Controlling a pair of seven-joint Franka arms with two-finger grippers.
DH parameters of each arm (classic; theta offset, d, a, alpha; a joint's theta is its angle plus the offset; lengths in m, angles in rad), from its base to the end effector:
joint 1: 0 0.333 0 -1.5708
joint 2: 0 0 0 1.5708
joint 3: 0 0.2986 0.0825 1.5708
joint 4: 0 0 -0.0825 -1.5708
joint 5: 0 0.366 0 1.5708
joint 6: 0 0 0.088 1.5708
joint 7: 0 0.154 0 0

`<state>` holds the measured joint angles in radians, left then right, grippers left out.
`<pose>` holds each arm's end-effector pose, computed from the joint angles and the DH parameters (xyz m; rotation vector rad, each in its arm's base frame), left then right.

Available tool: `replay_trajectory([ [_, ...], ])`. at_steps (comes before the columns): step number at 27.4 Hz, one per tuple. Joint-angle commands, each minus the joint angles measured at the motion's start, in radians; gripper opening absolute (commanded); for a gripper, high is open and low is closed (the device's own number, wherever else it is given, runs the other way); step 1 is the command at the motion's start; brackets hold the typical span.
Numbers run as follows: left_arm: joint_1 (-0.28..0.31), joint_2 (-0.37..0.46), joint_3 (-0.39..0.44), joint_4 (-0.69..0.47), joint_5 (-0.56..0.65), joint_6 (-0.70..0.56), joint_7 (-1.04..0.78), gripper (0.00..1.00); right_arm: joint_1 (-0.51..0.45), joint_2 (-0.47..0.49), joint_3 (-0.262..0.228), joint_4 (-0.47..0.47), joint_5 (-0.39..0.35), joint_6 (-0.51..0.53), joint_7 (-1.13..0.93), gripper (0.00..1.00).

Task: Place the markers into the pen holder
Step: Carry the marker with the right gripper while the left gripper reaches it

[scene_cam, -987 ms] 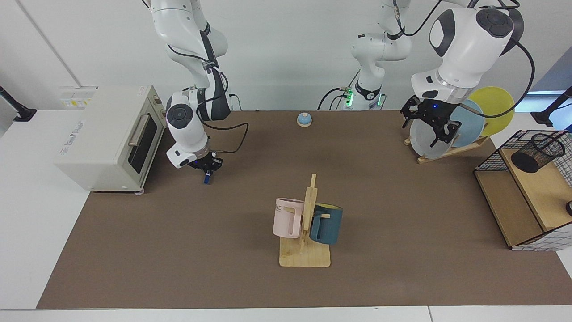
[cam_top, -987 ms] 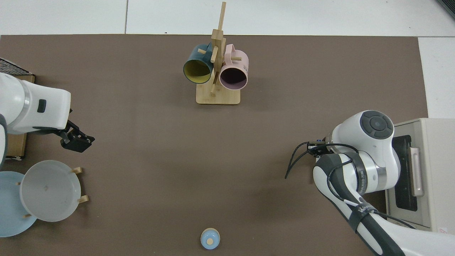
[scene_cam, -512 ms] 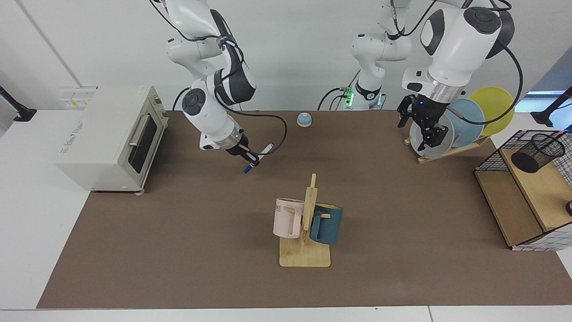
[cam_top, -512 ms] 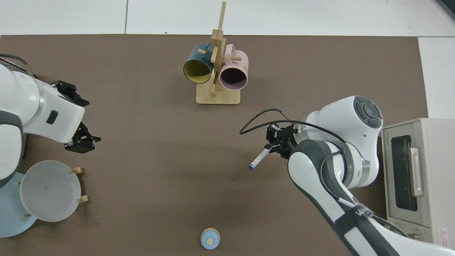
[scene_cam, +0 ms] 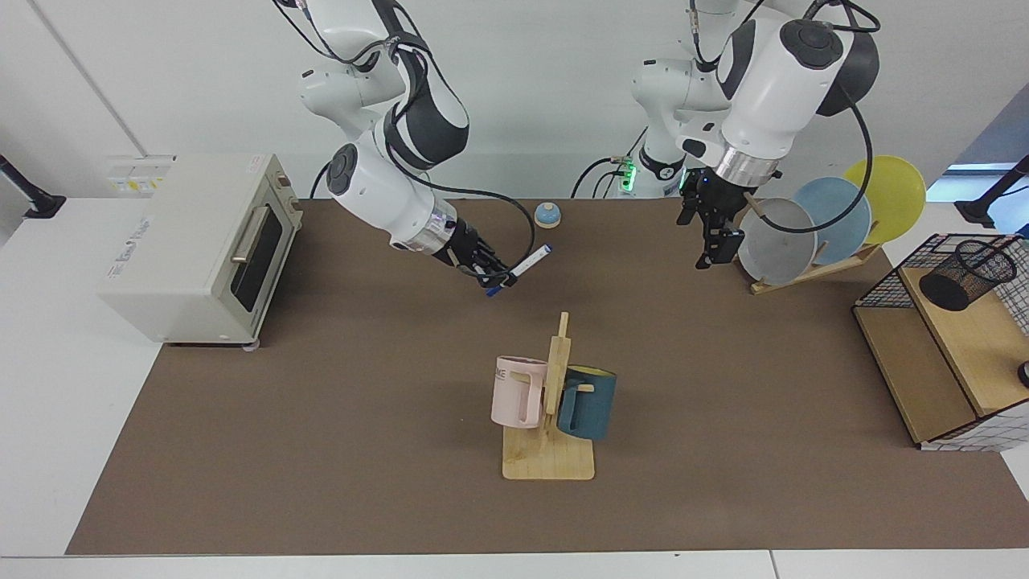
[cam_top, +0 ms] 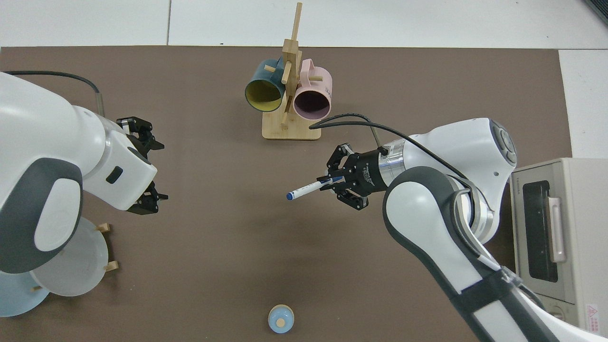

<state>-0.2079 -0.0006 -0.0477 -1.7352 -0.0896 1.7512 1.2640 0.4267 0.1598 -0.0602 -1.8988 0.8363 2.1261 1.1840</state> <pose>0.5266 -0.1502 0.5014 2.2426 -2.0981 0.0878 0.5393 0.2753 0.3925 -2.0461 1.4786 0.5945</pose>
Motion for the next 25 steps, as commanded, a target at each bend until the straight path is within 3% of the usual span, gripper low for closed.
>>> replay_trajectory([
  [1, -0.027, -0.026, -0.02, -0.038, -0.025, 0.033, 0.023, 1.0, 0.03, 0.052, -0.004, 0.096, 0.082, 0.029, 0.13, 0.0],
  [9, -0.033, -0.027, -0.104, -0.038, -0.024, 0.044, -0.048, 0.98, 0.13, 0.053, -0.004, 0.099, 0.165, 0.196, 0.267, 0.0],
  [17, -0.041, -0.015, -0.123, -0.026, -0.01, 0.12, 0.002, 0.96, 0.181, 0.053, -0.004, 0.099, 0.172, 0.255, 0.339, 0.0],
  [21, -0.039, -0.013, -0.127, -0.026, -0.01, 0.131, 0.006, 0.86, 0.187, 0.053, -0.004, 0.101, 0.172, 0.265, 0.344, 0.0],
  [25, -0.044, -0.015, -0.129, -0.026, -0.009, 0.131, 0.006, 0.63, 0.187, 0.053, -0.004, 0.099, 0.17, 0.265, 0.344, 0.0],
])
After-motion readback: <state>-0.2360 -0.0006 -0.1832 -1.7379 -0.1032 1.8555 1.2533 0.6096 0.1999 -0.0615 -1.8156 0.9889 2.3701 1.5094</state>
